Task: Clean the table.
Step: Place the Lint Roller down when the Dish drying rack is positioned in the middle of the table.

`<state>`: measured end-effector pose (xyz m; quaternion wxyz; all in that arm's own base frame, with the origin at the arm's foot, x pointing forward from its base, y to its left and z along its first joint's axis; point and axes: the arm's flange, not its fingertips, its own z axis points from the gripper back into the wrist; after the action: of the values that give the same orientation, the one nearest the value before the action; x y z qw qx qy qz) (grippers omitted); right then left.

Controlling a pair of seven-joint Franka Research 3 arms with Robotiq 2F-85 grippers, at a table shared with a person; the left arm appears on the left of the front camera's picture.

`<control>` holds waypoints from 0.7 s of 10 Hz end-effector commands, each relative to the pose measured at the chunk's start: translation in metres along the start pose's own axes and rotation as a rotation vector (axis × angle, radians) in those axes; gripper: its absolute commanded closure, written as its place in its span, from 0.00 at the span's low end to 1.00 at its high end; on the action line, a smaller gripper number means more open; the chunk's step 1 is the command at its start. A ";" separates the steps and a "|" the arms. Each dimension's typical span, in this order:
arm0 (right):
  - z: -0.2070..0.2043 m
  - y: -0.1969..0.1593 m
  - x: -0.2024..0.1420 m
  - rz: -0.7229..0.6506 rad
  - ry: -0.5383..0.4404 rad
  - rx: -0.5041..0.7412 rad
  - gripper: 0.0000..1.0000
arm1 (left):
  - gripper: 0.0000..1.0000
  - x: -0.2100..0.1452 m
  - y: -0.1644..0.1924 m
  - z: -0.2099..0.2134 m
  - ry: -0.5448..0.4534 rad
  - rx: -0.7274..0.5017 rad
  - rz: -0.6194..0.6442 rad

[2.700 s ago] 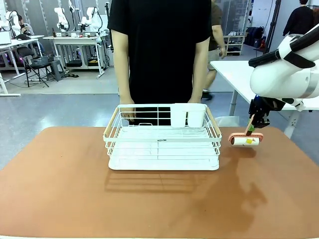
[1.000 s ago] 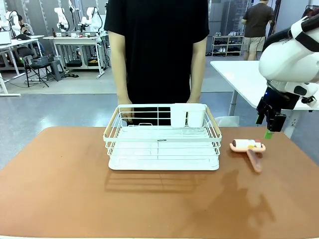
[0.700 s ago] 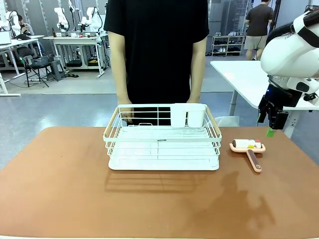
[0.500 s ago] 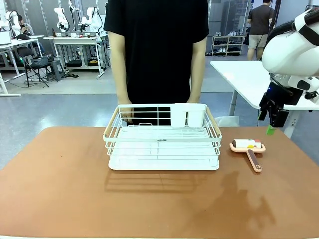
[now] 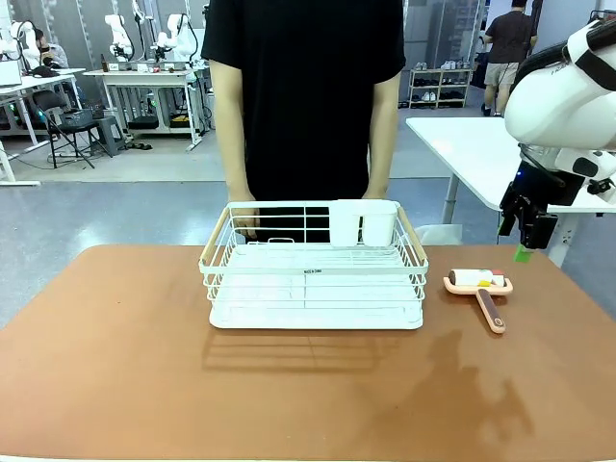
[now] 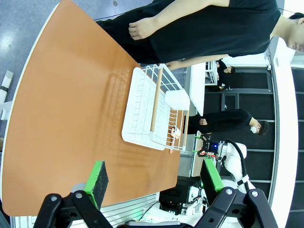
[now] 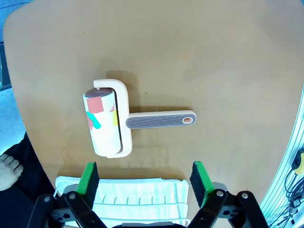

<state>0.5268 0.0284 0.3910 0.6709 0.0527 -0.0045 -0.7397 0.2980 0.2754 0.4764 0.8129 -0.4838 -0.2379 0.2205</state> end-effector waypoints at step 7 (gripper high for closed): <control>0.000 -0.002 -0.002 0.007 -0.004 -0.005 0.00 | 0.00 0.000 0.000 0.004 0.006 -0.013 -0.023</control>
<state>0.5268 0.0284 0.3910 0.6709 0.0527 -0.0044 -0.7396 0.2980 0.2754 0.4764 0.8129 -0.4838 -0.2379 0.2205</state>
